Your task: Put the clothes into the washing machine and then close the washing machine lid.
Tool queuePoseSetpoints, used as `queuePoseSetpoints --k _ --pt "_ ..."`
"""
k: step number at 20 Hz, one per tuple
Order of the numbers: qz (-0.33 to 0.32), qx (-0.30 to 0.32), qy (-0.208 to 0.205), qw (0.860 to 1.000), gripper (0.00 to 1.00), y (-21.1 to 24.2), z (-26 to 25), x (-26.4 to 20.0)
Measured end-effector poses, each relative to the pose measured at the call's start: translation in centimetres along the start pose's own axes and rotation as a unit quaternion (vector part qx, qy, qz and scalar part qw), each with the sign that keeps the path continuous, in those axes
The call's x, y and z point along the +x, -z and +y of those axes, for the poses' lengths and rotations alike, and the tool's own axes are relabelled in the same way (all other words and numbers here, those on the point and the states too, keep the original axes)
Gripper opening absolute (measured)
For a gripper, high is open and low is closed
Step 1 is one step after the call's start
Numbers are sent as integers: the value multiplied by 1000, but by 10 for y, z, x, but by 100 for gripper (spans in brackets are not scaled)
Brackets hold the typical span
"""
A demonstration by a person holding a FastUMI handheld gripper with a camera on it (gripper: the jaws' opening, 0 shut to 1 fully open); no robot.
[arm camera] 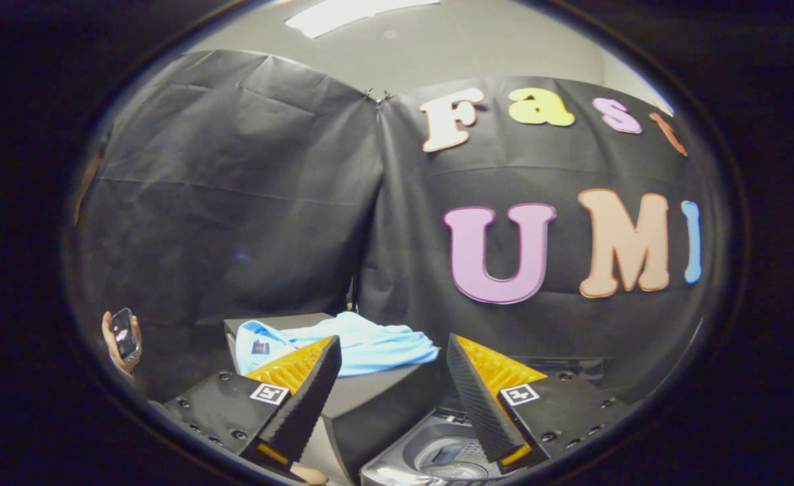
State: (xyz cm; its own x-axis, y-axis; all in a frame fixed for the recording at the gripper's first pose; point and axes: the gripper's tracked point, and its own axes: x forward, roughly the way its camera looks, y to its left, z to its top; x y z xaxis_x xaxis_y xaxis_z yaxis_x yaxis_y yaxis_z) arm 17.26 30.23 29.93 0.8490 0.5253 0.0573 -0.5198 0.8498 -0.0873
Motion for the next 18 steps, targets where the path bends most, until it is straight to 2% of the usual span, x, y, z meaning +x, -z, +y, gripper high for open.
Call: queuePoseSetpoints --k 4,7,11,15,18 --pt "37 -16 -37 999 98 -3 47 67" --pt "94 -30 -57 993 98 16 75 104" --pt "184 -13 -99 978 98 49 108 133" --pt "257 -15 -113 960 98 85 119 145" --pt "287 -27 -114 951 98 104 120 148"
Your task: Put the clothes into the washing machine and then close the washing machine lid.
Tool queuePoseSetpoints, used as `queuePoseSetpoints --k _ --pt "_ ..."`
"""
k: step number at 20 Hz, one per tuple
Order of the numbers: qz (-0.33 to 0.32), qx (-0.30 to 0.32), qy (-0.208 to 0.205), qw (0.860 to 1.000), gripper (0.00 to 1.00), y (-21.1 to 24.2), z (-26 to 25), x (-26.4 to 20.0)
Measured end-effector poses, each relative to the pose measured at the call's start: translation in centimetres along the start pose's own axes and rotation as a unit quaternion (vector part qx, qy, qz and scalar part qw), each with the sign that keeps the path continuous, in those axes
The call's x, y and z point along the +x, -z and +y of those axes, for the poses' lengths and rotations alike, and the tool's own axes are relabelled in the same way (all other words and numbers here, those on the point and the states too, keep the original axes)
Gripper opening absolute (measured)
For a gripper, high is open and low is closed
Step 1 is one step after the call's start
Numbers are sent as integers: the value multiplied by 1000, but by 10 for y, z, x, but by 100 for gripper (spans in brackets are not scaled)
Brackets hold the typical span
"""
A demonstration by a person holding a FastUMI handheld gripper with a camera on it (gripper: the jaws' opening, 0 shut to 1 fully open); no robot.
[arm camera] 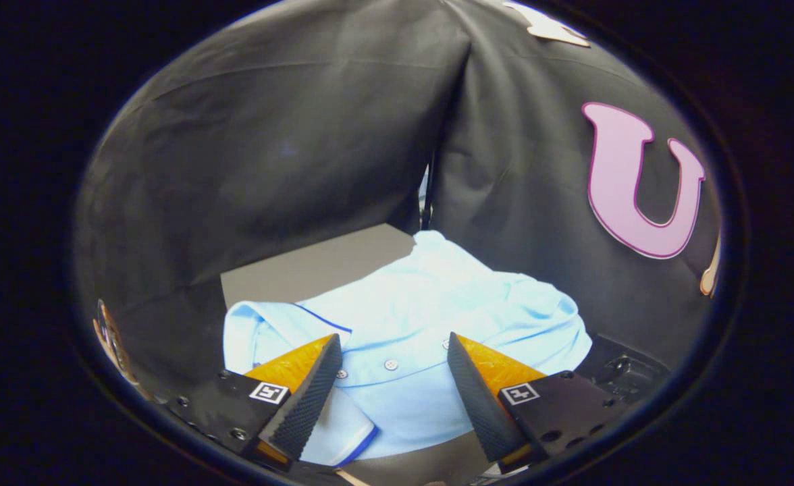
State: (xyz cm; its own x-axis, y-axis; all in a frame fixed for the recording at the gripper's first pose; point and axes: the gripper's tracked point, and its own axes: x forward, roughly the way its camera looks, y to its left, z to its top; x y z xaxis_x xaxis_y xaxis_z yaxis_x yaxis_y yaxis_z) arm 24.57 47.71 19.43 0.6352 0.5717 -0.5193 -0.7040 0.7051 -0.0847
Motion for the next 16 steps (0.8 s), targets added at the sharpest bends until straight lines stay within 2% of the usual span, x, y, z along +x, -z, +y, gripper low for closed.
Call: queuePoseSetpoints --k 5,7,9,11,13,16 --pt "11 76 -15 997 98 15 5 2" --pt "6 83 -16 996 97 16 4 0" --pt "6 78 -8 997 82 13 4 3" --pt "3 86 -24 996 67 13 14 5" --pt "2 85 -21 996 52 14 16 7" --pt "0 112 -12 994 29 13 17 6"
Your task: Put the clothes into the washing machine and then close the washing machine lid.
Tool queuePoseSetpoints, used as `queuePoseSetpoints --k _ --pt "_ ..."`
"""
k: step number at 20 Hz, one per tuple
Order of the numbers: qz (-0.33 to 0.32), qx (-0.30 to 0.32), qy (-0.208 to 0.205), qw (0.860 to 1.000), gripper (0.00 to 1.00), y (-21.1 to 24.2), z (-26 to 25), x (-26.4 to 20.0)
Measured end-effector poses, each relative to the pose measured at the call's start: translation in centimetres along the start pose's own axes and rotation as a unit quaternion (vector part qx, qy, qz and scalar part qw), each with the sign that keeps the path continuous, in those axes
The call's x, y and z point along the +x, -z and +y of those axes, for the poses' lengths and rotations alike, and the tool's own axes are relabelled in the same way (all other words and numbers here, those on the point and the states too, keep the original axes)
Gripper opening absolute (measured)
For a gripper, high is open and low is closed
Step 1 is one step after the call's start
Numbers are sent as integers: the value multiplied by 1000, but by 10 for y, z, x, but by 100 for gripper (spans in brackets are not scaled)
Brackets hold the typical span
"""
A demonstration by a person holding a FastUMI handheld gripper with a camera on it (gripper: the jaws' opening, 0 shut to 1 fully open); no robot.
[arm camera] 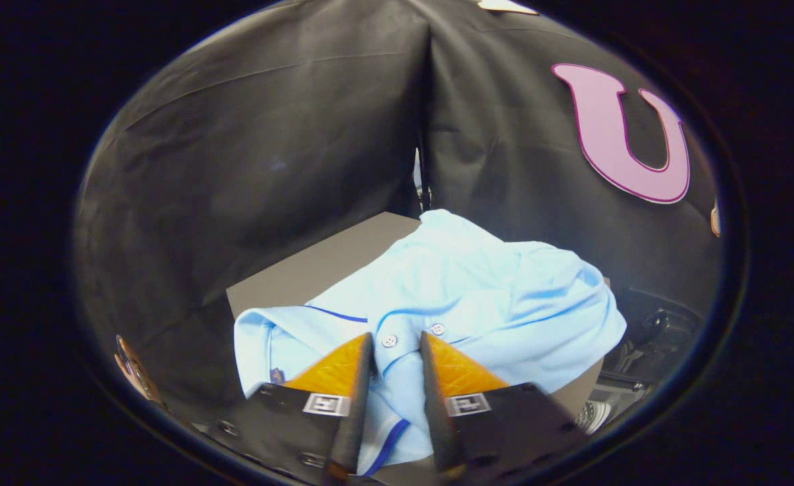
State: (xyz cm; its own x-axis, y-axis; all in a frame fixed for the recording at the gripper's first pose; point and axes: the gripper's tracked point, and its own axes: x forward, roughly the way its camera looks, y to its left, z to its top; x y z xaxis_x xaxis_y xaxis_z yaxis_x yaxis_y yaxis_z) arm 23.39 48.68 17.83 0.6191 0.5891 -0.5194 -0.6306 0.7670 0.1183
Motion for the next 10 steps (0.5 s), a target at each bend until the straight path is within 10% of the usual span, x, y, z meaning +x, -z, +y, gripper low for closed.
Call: queuePoseSetpoints --k 2,10 --pt "-4 -4 -6 1000 15 -1 0 1" --pt "-22 9 43 999 14 6 -54 -35"
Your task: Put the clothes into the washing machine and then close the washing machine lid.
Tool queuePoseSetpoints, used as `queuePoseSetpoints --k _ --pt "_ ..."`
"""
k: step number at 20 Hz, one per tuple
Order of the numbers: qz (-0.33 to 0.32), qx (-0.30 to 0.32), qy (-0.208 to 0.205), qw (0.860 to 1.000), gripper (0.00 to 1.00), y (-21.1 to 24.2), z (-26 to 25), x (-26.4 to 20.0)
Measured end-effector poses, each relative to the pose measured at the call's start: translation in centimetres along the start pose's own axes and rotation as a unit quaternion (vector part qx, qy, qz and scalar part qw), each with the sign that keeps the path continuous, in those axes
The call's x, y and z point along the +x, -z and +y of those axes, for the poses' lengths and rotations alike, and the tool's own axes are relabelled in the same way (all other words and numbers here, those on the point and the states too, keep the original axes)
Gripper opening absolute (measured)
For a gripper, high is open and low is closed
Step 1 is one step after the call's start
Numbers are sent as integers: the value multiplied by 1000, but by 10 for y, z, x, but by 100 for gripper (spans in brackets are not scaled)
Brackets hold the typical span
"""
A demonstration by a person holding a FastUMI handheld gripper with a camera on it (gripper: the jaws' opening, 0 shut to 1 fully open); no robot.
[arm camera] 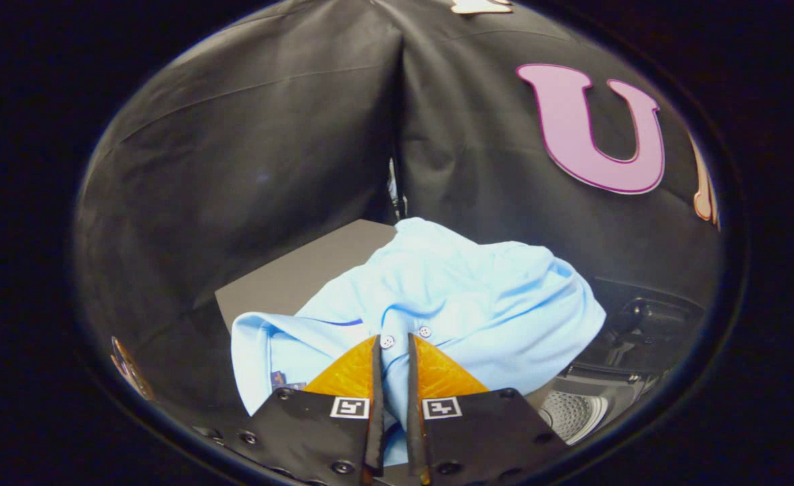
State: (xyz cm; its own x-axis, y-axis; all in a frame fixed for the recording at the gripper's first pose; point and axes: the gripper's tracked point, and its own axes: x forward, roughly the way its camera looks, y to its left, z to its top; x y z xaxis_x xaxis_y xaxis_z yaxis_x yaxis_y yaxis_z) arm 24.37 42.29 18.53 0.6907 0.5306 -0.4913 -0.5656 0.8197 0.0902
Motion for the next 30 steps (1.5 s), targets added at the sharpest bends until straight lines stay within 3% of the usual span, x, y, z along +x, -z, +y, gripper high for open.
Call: queuePoseSetpoints --k 6,11,14,15,17,19,24,30 --pt "-13 21 99 995 14 10 -98 -40" --pt "9 12 220 975 14 35 -193 -72" --pt "44 35 243 968 14 71 -228 -67" --pt "53 52 237 969 22 82 -231 -70" --pt "71 92 220 969 23 108 -233 -60" --pt "80 89 232 965 23 123 -244 -57" --pt "35 125 231 964 21 109 -260 -61" --pt "7 121 243 962 21 91 -270 -73"
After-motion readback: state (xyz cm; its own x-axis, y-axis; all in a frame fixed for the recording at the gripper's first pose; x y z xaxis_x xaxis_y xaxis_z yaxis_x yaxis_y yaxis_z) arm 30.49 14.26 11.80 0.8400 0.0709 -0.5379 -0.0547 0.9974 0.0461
